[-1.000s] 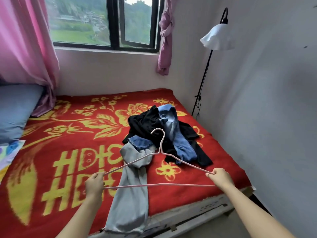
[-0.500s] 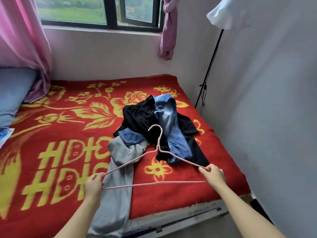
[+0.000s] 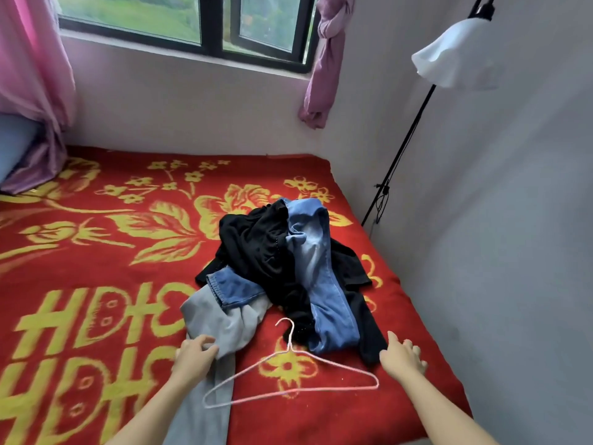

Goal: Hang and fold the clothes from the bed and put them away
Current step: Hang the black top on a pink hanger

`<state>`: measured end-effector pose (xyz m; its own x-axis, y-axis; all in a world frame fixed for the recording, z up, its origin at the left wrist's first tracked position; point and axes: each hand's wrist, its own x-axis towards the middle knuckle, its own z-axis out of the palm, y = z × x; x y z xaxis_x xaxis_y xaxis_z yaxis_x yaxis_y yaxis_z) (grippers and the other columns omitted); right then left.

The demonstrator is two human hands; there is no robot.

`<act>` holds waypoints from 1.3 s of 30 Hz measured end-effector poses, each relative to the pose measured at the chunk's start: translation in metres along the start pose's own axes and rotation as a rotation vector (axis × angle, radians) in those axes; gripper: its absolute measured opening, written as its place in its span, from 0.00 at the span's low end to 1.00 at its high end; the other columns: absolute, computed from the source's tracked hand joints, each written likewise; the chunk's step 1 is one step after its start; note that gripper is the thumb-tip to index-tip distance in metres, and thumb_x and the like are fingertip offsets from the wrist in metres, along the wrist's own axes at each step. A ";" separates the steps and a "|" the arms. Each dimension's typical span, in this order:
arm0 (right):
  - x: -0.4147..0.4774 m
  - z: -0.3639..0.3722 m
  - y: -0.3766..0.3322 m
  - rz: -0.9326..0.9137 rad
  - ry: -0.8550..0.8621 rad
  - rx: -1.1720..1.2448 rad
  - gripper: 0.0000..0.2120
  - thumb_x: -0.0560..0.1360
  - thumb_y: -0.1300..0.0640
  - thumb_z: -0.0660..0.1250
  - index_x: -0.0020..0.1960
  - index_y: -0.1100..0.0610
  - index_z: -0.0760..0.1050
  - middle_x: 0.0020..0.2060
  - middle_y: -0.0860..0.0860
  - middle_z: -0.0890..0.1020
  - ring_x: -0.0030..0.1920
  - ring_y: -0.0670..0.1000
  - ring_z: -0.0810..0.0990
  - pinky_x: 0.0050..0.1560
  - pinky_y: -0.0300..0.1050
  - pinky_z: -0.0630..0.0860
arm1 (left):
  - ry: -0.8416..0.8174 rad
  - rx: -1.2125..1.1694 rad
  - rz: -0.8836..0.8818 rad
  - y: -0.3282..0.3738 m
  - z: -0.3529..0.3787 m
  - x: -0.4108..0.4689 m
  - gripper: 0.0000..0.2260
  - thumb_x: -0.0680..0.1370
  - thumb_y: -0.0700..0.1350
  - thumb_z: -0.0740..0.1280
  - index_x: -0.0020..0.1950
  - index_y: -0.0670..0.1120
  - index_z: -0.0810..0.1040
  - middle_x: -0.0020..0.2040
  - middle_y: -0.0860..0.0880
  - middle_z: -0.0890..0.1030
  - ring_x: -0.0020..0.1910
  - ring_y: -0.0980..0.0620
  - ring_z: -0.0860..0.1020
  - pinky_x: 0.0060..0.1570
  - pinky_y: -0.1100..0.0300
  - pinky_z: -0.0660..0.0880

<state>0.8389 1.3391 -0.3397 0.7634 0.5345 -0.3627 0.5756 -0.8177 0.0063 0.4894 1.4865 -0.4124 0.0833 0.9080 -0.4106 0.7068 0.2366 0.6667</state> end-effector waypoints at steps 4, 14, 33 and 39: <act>0.011 -0.002 -0.043 -0.139 0.031 -0.066 0.21 0.79 0.54 0.53 0.71 0.49 0.62 0.68 0.52 0.65 0.69 0.53 0.62 0.65 0.50 0.62 | -0.062 0.061 0.015 0.005 -0.006 0.027 0.12 0.77 0.45 0.64 0.59 0.47 0.79 0.58 0.39 0.77 0.59 0.41 0.73 0.58 0.54 0.70; 0.036 0.002 -0.133 -0.459 -0.003 -0.119 0.15 0.79 0.55 0.54 0.64 0.53 0.70 0.64 0.51 0.68 0.67 0.52 0.63 0.64 0.47 0.62 | 0.020 -0.018 0.093 0.037 -0.012 0.069 0.10 0.77 0.42 0.64 0.56 0.44 0.81 0.59 0.40 0.78 0.59 0.43 0.74 0.54 0.53 0.72; 0.152 0.037 -0.249 -0.446 -0.296 0.047 0.21 0.78 0.53 0.58 0.70 0.55 0.63 0.65 0.55 0.68 0.65 0.56 0.65 0.62 0.50 0.69 | -0.022 0.115 -0.167 0.026 -0.022 0.140 0.17 0.80 0.46 0.59 0.69 0.49 0.69 0.69 0.46 0.68 0.70 0.45 0.62 0.65 0.53 0.65; 0.192 0.046 -0.270 -0.368 -0.351 0.153 0.24 0.77 0.53 0.60 0.71 0.57 0.61 0.66 0.58 0.67 0.65 0.57 0.67 0.62 0.51 0.70 | -0.041 0.051 -0.232 0.026 -0.002 0.159 0.17 0.80 0.45 0.60 0.68 0.47 0.70 0.66 0.45 0.71 0.67 0.46 0.66 0.61 0.54 0.68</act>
<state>0.8164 1.6522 -0.4540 0.3595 0.7098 -0.6058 0.7175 -0.6254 -0.3069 0.5193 1.6376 -0.4592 -0.0572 0.8164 -0.5747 0.7450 0.4181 0.5198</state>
